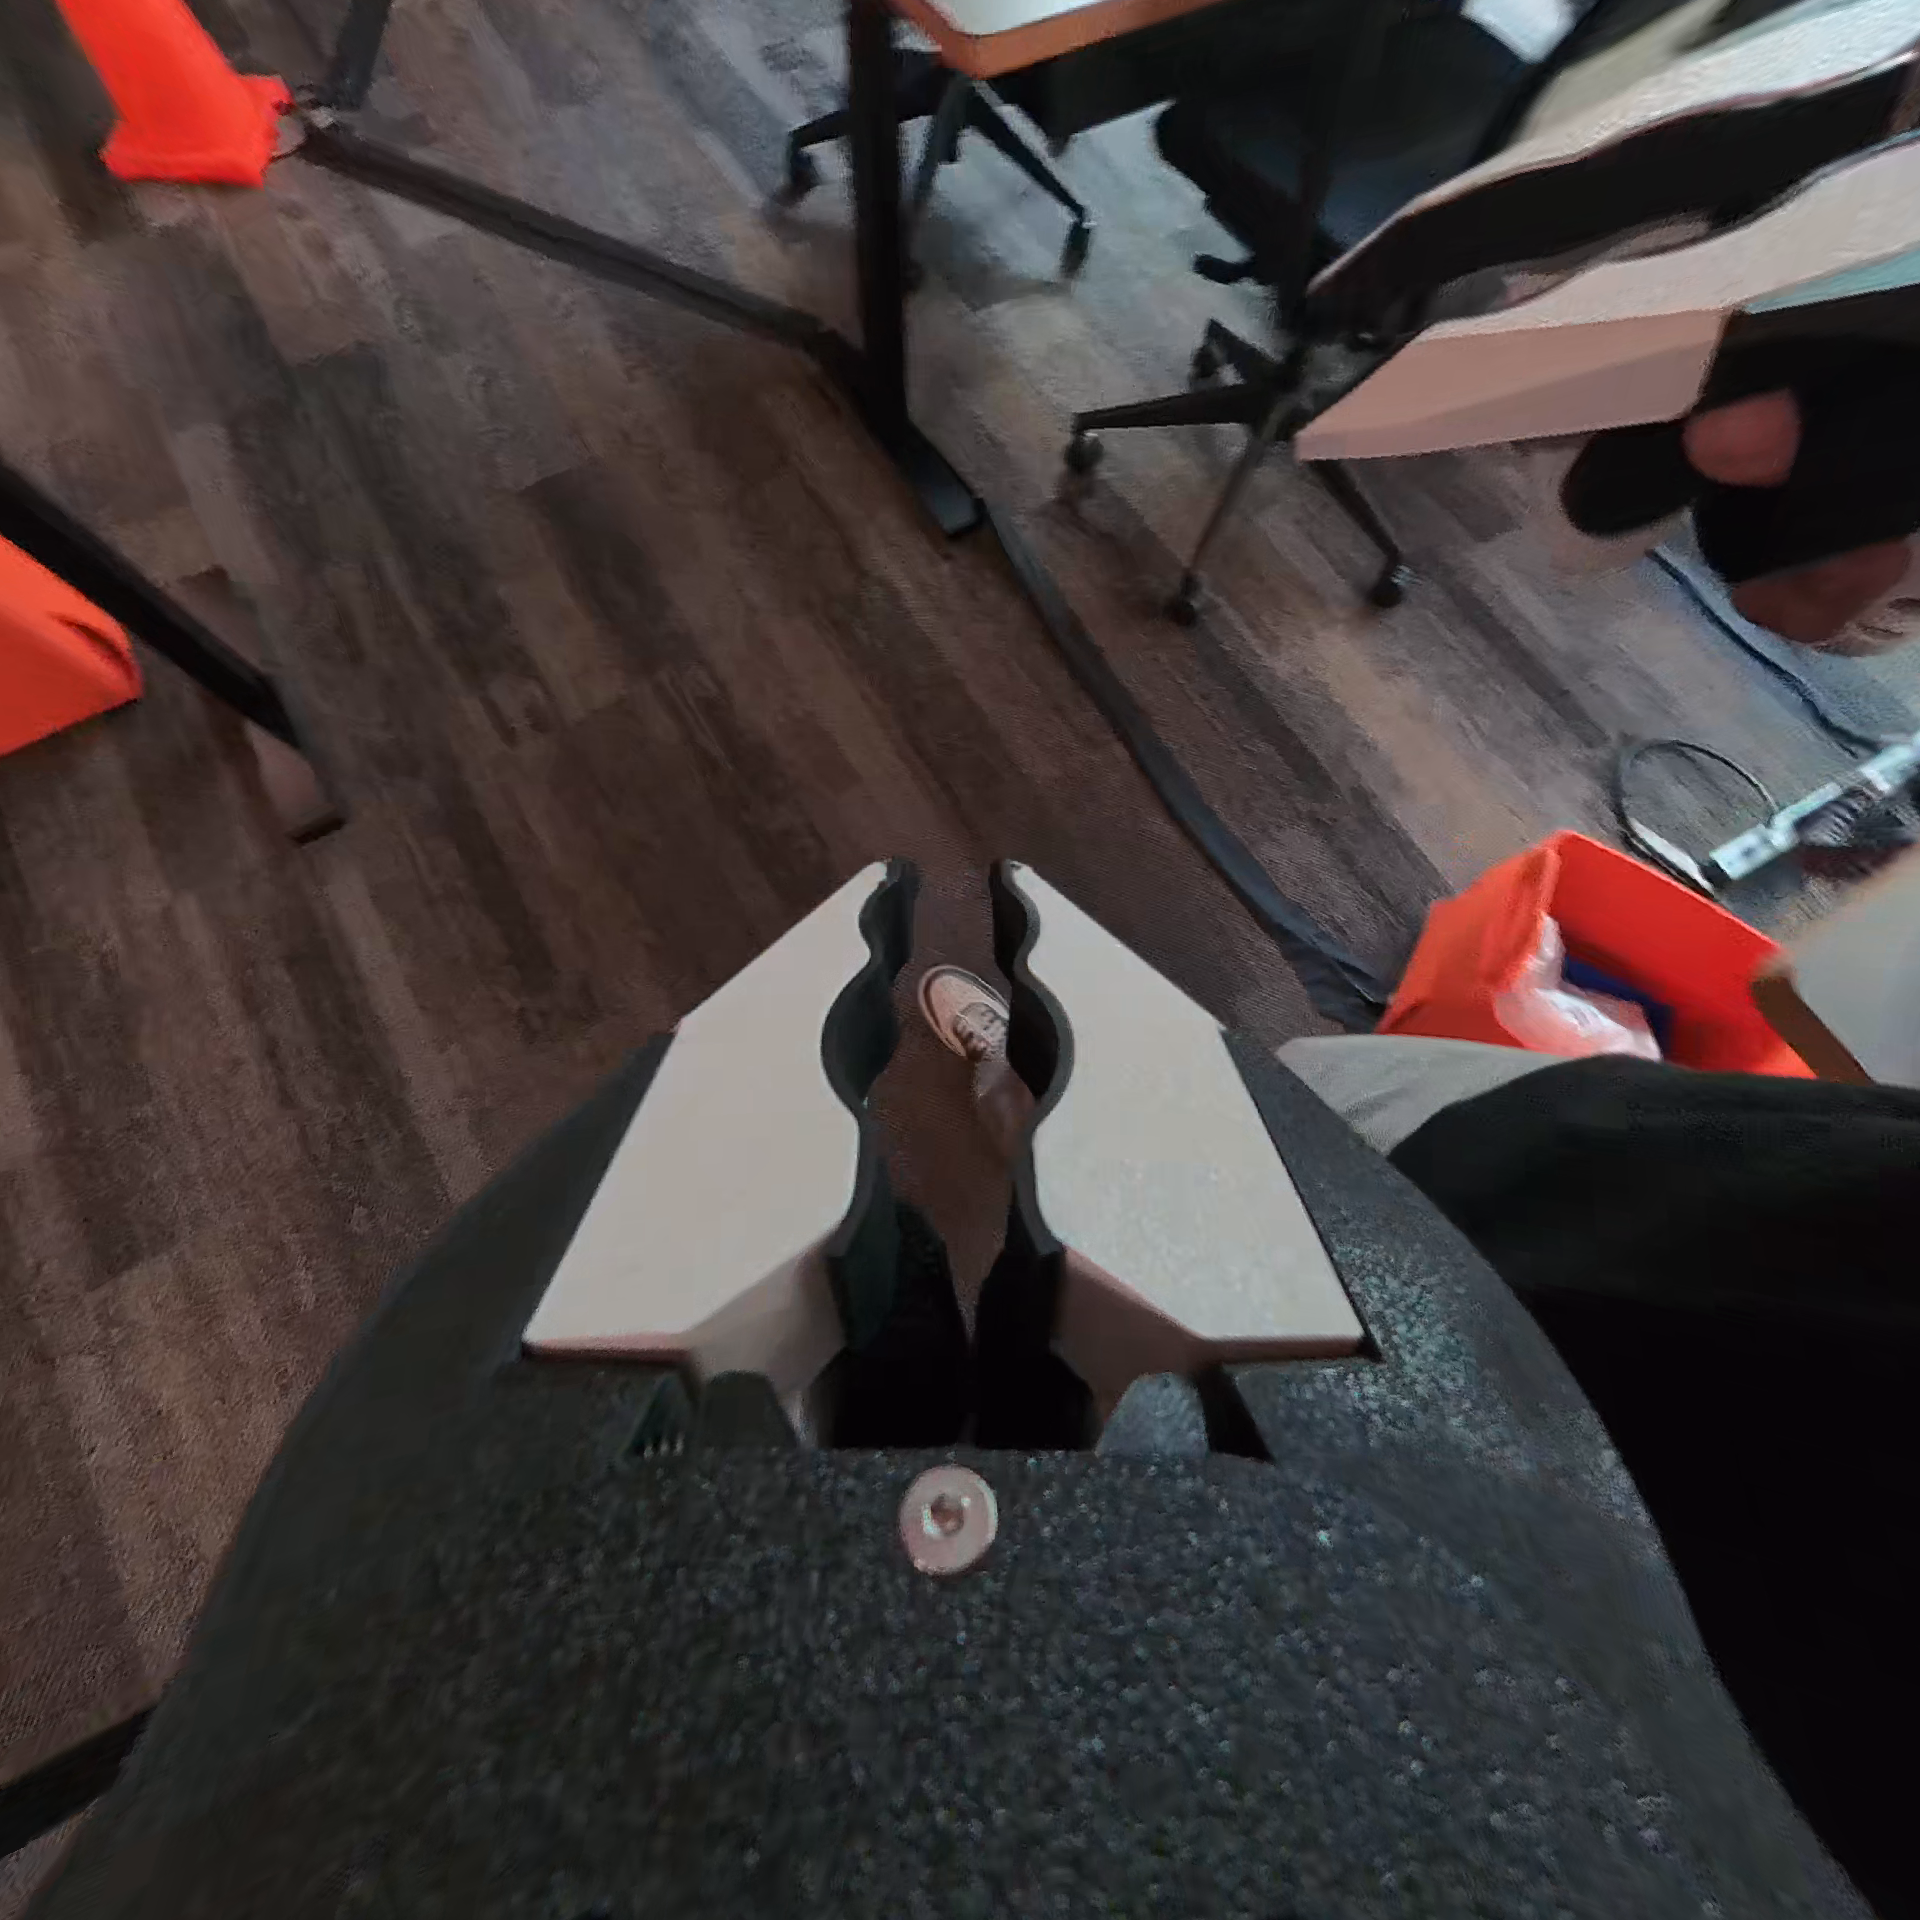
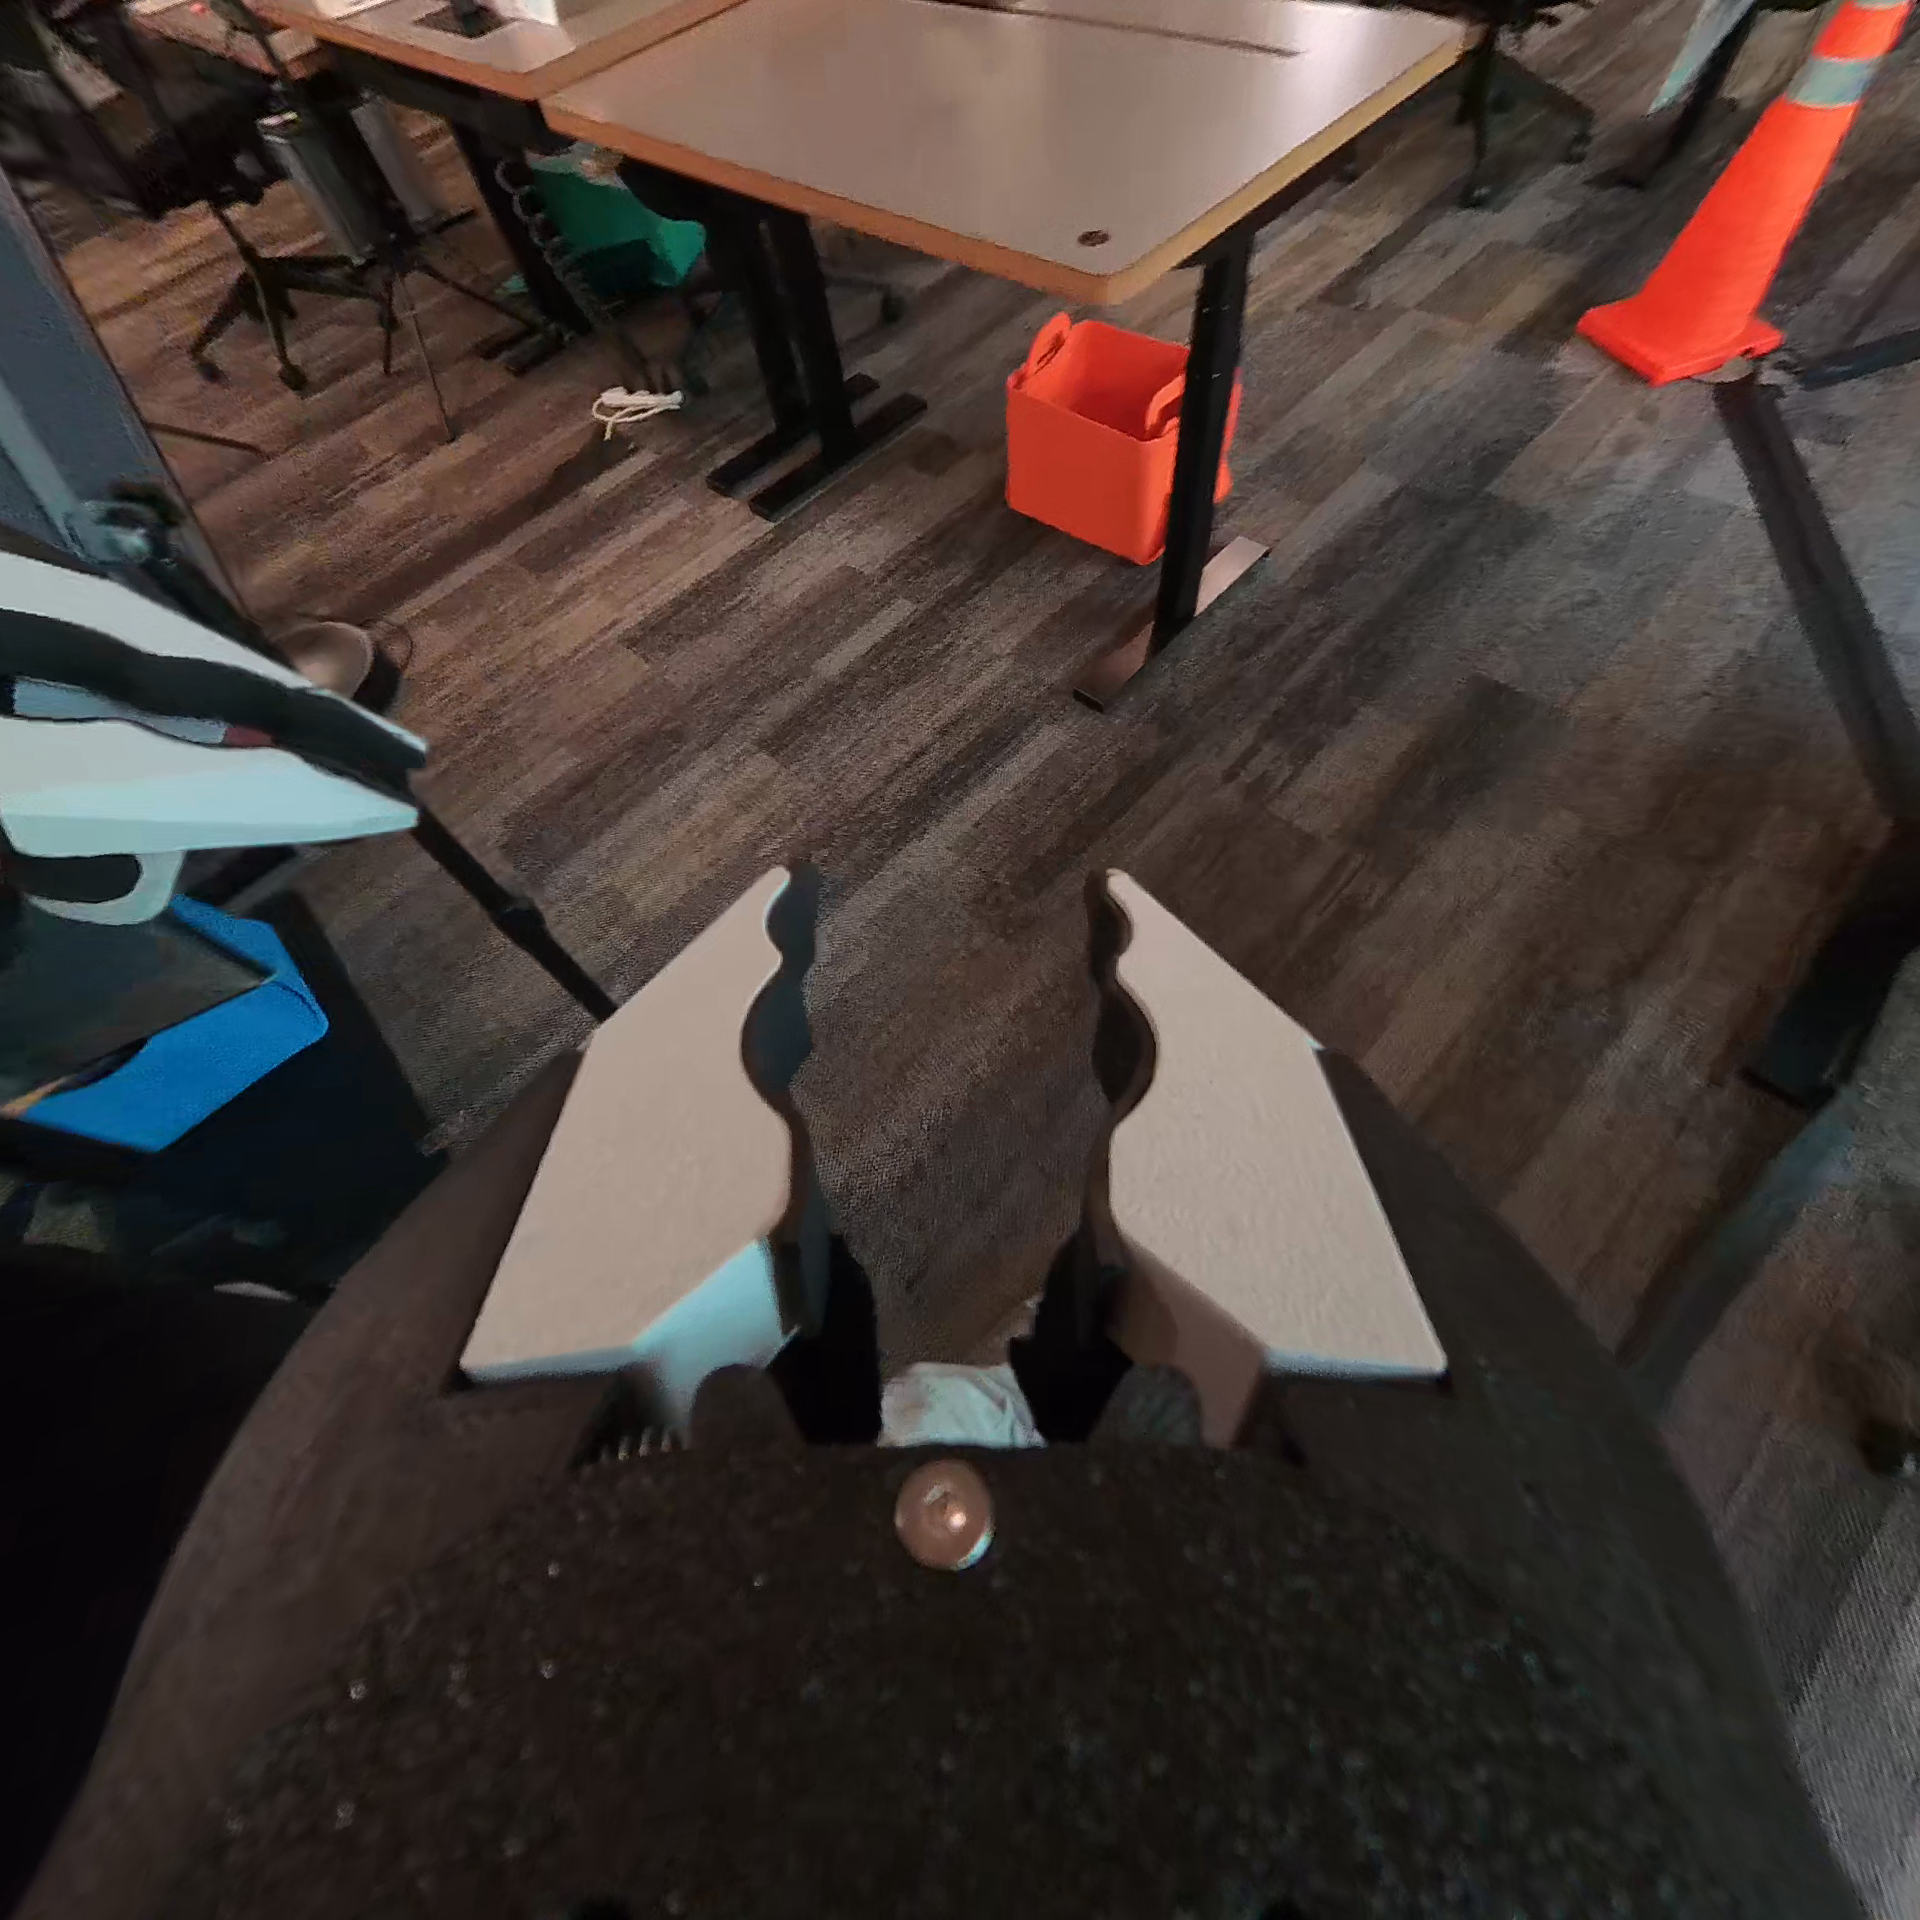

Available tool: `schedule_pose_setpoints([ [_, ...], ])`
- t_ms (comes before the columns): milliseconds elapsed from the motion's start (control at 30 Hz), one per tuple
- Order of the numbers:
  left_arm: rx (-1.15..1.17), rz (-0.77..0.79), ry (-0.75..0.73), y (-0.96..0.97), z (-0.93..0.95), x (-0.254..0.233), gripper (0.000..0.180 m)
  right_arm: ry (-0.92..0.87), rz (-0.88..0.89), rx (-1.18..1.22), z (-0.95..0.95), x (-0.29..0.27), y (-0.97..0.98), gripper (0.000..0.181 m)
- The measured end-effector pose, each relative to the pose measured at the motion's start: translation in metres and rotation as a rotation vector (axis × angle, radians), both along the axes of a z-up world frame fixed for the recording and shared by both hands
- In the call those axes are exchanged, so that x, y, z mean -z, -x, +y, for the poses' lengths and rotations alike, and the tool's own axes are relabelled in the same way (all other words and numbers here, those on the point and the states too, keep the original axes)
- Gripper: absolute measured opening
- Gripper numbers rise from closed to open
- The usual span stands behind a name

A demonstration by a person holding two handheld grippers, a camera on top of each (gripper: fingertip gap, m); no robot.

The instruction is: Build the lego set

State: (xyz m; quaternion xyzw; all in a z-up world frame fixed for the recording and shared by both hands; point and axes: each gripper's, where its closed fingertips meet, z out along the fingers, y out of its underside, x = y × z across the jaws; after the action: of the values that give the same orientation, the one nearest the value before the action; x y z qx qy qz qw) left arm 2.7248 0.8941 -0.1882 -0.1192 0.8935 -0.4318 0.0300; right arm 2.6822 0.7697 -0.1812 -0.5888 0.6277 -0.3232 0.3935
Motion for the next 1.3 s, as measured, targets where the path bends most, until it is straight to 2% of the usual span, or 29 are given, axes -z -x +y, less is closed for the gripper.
schedule_pose_setpoints([
  [167, -0.189, 0.028, -0.081, -0.136, -0.068, 0.005, 0.013, -0.041, 0.056, -0.17, -0.077, 0.012, -0.126, 0.055],
  [367, -0.439, 0.077, -0.053, -0.299, -0.102, -0.013, 0.013, -0.004, 0.053, -0.383, -0.128, -0.001, -0.281, 0.053],
  [600, -0.61, 0.012, 0.011, -0.488, -0.106, -0.025, 0.013, 0.012, 0.02, -0.563, -0.109, -0.003, -0.461, 0.05],
  [800, -0.717, -0.015, 0.042, -0.643, -0.045, -0.015, 0.013, 0.028, 0.03, -0.667, -0.051, 0.017, -0.629, 0.045],
  [967, -0.813, 0.032, 0.059, -0.763, 0.038, -0.024, 0.015, -0.048, 0.016, -0.736, 0.014, -0.004, -0.768, 0.04],
  [1067, -0.895, 0.037, 0.03, -0.821, 0.099, -0.026, 0.019, -0.008, 0.029, -0.828, 0.056, -0.003, -0.846, 0.042],
  [1167, -0.988, 0.051, 0.063, -0.867, 0.154, -0.028, 0.019, -0.009, 0.026, -0.91, 0.102, -0.006, -0.918, 0.042],
  [1300, -1.103, 0.069, 0.034, -0.93, 0.224, -0.011, 0.019, -0.01, 0.032, -0.988, 0.164, 0.006, -1.021, 0.042],
])
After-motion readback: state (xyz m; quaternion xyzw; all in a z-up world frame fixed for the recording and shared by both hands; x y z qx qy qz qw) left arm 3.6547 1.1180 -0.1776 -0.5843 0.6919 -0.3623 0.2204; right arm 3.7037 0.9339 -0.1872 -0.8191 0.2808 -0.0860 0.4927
